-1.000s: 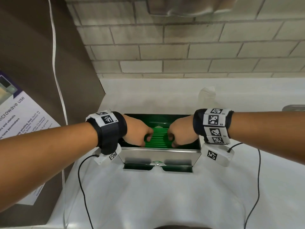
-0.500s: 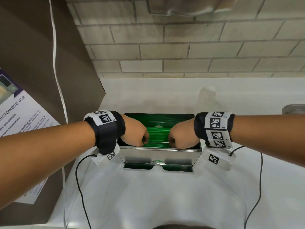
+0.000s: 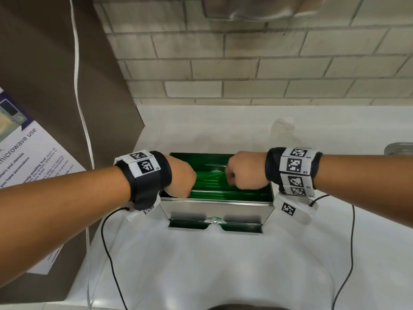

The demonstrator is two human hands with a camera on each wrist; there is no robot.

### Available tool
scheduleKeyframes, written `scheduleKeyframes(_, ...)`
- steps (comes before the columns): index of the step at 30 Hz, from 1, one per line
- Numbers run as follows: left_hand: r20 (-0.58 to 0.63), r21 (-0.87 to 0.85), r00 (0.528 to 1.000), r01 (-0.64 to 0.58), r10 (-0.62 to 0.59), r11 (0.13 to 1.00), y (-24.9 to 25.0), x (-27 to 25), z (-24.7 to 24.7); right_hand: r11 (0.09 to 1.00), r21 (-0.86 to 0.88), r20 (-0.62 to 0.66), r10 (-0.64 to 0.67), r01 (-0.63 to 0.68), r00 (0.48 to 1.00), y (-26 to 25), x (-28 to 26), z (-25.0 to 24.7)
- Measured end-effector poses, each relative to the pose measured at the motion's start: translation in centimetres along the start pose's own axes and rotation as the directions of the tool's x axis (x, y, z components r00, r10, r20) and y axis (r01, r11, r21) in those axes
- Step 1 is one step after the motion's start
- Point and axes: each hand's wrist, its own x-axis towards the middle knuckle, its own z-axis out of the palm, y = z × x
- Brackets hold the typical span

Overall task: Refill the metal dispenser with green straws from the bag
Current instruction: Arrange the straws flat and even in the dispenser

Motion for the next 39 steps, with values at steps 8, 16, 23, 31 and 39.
scheduleKeyframes(8,-0.057,-0.040,0.998,-0.001,-0.001,0.999,-0.6,0.6,0.6,0.981,0.108,0.106,0.152,-0.163,0.983,0.5,-0.3,-0.2)
scheduleKeyframes(16,-0.032,-0.076,0.999,-0.020,0.017,0.997,-0.3,0.7,0.7,0.998,-0.039,0.201,0.046,-0.039,0.979,-0.3,0.0,0.6)
scheduleKeyframes(23,-0.031,-0.075,0.999,-0.022,0.019,0.997,-0.6,0.5,0.8,0.999,-0.034,0.179,0.020,-0.014,0.984,-0.2,-0.3,0.5)
scheduleKeyframes(31,-0.102,-0.255,0.984,-0.168,0.146,0.952,-0.6,0.8,1.4,0.994,0.098,0.099,-0.061,0.052,0.993,-0.2,-1.0,0.7)
scheduleKeyframes(39,-0.067,-0.194,0.994,-0.102,0.091,0.976,-0.5,-0.2,1.4,0.994,0.034,0.144,-0.110,0.106,0.983,-0.6,-1.1,1.1)
